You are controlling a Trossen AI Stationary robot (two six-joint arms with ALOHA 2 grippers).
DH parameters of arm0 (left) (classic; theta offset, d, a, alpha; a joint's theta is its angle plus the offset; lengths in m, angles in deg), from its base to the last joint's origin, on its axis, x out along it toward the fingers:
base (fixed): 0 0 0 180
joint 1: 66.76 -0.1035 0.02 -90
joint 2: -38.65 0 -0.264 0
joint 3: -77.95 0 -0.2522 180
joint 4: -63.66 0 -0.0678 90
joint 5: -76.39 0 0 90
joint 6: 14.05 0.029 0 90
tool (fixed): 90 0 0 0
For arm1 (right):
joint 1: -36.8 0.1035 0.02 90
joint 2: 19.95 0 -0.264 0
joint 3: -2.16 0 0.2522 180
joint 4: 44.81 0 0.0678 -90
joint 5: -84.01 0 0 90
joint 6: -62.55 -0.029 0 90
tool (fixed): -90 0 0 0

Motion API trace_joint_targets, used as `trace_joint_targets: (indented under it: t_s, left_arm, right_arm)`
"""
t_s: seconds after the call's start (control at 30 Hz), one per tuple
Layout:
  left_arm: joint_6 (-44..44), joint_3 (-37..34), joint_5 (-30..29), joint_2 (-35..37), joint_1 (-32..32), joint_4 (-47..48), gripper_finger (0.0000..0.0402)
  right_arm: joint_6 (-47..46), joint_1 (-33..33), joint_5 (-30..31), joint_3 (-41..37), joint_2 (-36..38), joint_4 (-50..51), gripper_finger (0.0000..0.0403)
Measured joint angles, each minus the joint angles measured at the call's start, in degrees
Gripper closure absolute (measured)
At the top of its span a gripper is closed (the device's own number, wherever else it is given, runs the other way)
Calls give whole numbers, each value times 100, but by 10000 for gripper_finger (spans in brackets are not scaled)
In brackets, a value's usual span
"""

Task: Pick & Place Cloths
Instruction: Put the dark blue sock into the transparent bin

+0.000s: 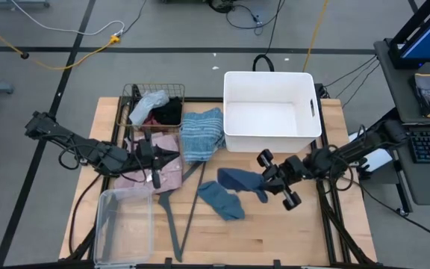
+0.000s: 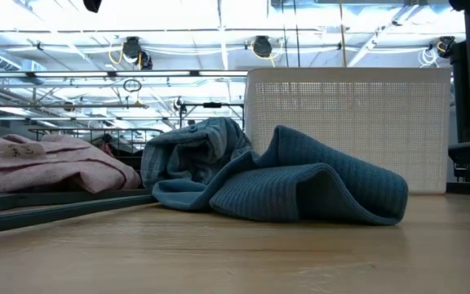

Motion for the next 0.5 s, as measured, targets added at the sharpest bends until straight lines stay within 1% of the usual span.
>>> trace_joint_targets:
  t_s: [0.13, 0.2, 0.43, 0.5]
  left_arm:
    - [-187, 0, 17, -2, -2, -204, 380]
    - [-196, 0, 129, -2, -41, -375, 380]
    - [-290, 0, 936, -43, -303, -822, 379]
    - [-395, 0, 1083, -68, -351, -914, 372]
  right_arm:
    - [2, -4, 89, 297, -284, 7, 395]
    - [2, -49, 84, 518, -476, -15, 395]
    - [36, -240, 86, 1097, -937, -2, 392]
    - [80, -304, 86, 1202, -1020, 0, 394]
